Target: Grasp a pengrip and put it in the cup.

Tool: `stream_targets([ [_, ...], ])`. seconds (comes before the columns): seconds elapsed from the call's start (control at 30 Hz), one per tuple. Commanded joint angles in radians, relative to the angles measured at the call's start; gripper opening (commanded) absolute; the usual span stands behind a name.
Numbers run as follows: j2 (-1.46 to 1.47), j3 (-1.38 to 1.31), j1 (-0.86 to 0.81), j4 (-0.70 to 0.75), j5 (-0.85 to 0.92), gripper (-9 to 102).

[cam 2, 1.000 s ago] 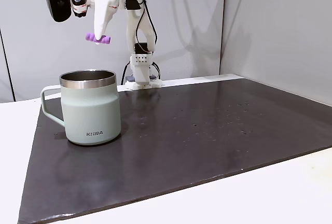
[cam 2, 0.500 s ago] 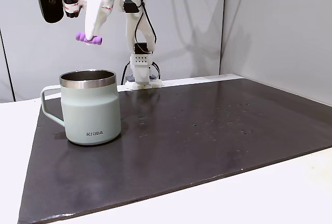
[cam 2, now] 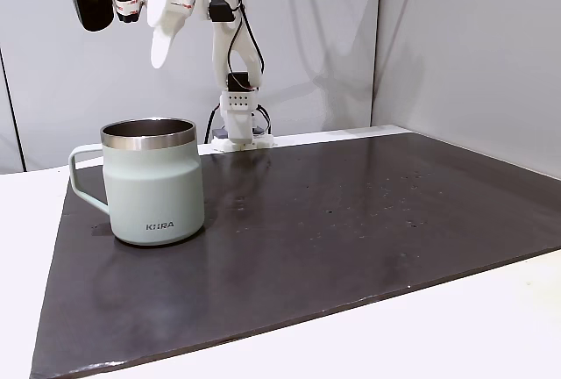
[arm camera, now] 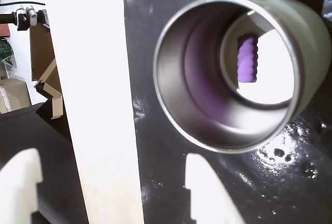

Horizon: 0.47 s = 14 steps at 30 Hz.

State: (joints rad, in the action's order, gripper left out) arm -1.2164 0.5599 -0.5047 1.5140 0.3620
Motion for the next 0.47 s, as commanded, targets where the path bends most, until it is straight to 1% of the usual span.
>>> stream_targets([
  [0.0,-0.012,-0.074,-0.009,0.02,0.006,33],
  [0.2,-0.012,-0.1,-0.003,0.066,-0.002,31],
  [0.43,-0.012,-0.109,-0.012,0.071,0.0,31],
])
